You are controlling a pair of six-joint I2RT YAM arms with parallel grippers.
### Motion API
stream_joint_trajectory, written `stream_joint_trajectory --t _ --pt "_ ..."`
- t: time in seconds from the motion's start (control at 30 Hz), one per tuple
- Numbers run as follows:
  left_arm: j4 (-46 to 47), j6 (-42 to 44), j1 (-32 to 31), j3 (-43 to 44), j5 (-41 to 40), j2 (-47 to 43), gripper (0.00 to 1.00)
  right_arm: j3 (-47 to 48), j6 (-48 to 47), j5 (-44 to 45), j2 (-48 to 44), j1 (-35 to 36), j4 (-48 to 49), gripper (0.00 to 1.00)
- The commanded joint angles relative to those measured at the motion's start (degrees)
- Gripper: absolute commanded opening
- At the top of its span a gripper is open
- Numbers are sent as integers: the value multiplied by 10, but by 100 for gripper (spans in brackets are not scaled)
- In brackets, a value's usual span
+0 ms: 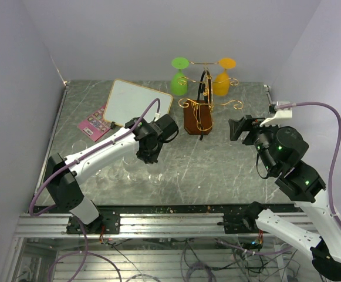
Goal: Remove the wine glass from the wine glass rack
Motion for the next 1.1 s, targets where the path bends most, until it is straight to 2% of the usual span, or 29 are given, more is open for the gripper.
stream_joint_trajectory --t 0.0,0.33,0.6,0.67,0.9,1.07 --pt "10 5 -1 8 10 -13 22 -2 -1 5 -2 1 -2 82" --pt "-10 7 0 44 -10 -35 43 2 -3 8 -1 2 -5 82" --pt "18 25 0 87 -21 -96 48 4 0 4 1 1 -8 82" --pt "44 33 -1 93 -28 -122 49 6 5 1 4 1 -15 82" --pt "206 41 0 57 -53 -260 62 8 40 -11 2 2 -54 82" --pt "284 48 0 17 -66 -311 72 22 74 -15 16 2 -72 82"
